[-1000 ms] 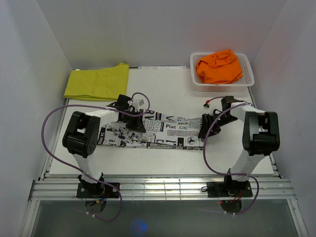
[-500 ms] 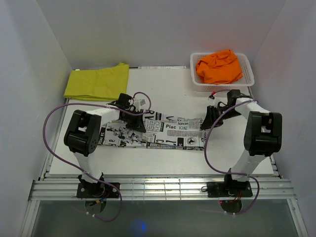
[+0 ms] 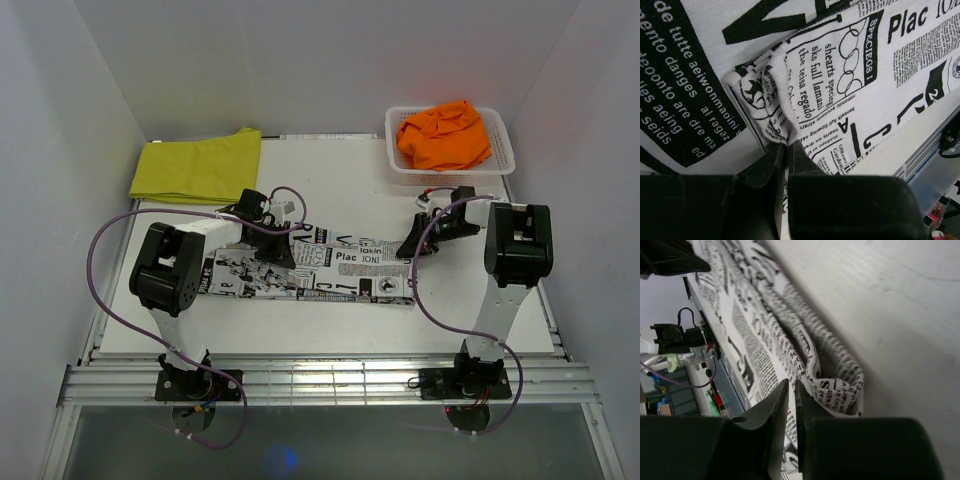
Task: Fold and stack the trousers
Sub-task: Fold the trousers
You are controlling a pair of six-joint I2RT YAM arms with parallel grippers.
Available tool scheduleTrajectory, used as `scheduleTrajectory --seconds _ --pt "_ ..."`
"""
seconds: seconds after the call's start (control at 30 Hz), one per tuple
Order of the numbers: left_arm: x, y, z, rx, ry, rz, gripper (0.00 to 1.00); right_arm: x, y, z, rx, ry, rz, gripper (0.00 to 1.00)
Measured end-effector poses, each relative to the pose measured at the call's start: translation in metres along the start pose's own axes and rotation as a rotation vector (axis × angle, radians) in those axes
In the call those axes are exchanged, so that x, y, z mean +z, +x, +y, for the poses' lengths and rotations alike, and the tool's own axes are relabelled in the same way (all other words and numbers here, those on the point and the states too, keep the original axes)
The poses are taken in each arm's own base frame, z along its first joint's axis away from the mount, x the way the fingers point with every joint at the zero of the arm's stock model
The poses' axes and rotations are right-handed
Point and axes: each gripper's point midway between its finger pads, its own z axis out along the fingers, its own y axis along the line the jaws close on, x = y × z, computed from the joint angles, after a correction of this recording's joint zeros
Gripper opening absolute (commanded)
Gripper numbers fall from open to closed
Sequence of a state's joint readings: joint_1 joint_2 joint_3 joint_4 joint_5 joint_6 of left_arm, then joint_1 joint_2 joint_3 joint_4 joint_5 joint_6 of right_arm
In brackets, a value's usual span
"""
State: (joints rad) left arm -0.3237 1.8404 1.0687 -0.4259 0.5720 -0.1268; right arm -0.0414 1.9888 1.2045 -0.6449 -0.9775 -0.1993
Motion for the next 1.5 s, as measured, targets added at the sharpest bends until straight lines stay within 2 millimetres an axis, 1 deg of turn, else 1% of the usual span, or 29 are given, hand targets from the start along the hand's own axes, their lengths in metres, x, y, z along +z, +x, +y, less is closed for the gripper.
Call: scheduleTrajectory --seconds 0.07,0.1,0.13,0.23,0.33,0.4,0.47,0.53,0.57,0.63,0.7,0.77,0.8,0.83,0.9,1.0,1.03,1.07,1.2,1.3,1.37,1.43,1.5 --pt "0.0 0.0 0.0 0.003 0.001 0.0 0.17 0.009 0.004 -0.02 0.041 0.019 0.013 0.15" --pt "0.0 0.0 0.0 0.004 0.001 0.0 0.17 0.012 0.005 -0.027 0.059 0.026 0.015 0.15" --pt "0.0 0.0 0.0 0.004 0.001 0.001 0.17 0.013 0.005 -0.029 0.08 0.012 0.013 0.15" --pt "0.001 0.001 0.0 0.003 0.005 0.004 0.17 0.01 -0.005 -0.029 0.091 0.015 0.0 0.16" --pt "0.001 0.0 -0.001 -0.006 0.014 0.012 0.17 0.001 -0.025 -0.029 0.027 0.047 -0.023 0.19" --pt "0.002 0.0 -0.002 -0.018 0.02 0.019 0.17 -0.008 -0.038 -0.021 -0.032 0.056 -0.038 0.21" --pt "0.003 -0.001 -0.002 -0.032 0.027 0.025 0.17 -0.018 -0.037 -0.006 -0.077 0.058 -0.039 0.21" --pt "0.003 -0.001 -0.003 -0.045 0.032 0.029 0.17 -0.026 -0.025 0.011 -0.113 0.051 -0.038 0.21" --pt "0.003 -0.001 -0.003 -0.049 0.033 0.03 0.17 -0.029 -0.012 0.021 -0.12 0.043 -0.029 0.21" --pt "0.003 0.0 -0.003 -0.054 0.034 0.029 0.17 -0.03 0.02 0.036 -0.115 0.025 0.003 0.21" --pt "0.003 0.001 -0.003 -0.053 0.036 0.023 0.17 -0.025 0.057 0.043 -0.065 0.001 0.056 0.22" --pt "0.002 0.003 -0.003 -0.046 0.038 0.013 0.18 -0.018 0.089 0.043 0.014 -0.022 0.119 0.23" --pt "0.002 0.004 -0.003 -0.044 0.038 0.009 0.18 -0.014 0.102 0.042 0.056 -0.028 0.153 0.23" --pt "0.002 0.005 -0.003 -0.045 0.039 0.008 0.18 -0.011 0.11 0.04 0.093 -0.032 0.18 0.23" --pt "0.001 0.006 -0.004 -0.044 0.042 0.002 0.18 -0.005 0.118 0.031 0.148 -0.03 0.219 0.22" --pt "0.001 0.007 -0.004 -0.044 0.043 -0.003 0.18 0.003 0.127 0.012 0.233 -0.016 0.274 0.18" --pt "0.001 0.007 -0.004 -0.044 0.043 -0.003 0.18 0.006 0.127 0.008 0.231 -0.03 0.278 0.18" --pt "0.001 0.007 -0.004 -0.045 0.042 -0.002 0.18 0.007 0.124 0.006 0.225 -0.037 0.274 0.16" --pt "0.001 0.007 -0.004 -0.049 0.042 -0.002 0.19 0.008 0.114 0.001 0.2 -0.034 0.273 0.15" --pt "0.001 0.007 -0.005 -0.053 0.043 -0.002 0.21 0.006 0.106 -0.004 0.198 0.012 0.288 0.15" --pt "0.001 0.006 -0.005 -0.054 0.047 -0.002 0.24 0.002 0.098 -0.009 0.205 0.07 0.298 0.15" --pt "0.002 0.006 -0.007 -0.063 0.055 0.003 0.29 -0.004 0.087 -0.014 0.217 0.128 0.295 0.16" --pt "0.004 0.003 -0.009 -0.075 0.069 0.011 0.33 -0.012 0.071 -0.023 0.202 0.185 0.27 0.16"
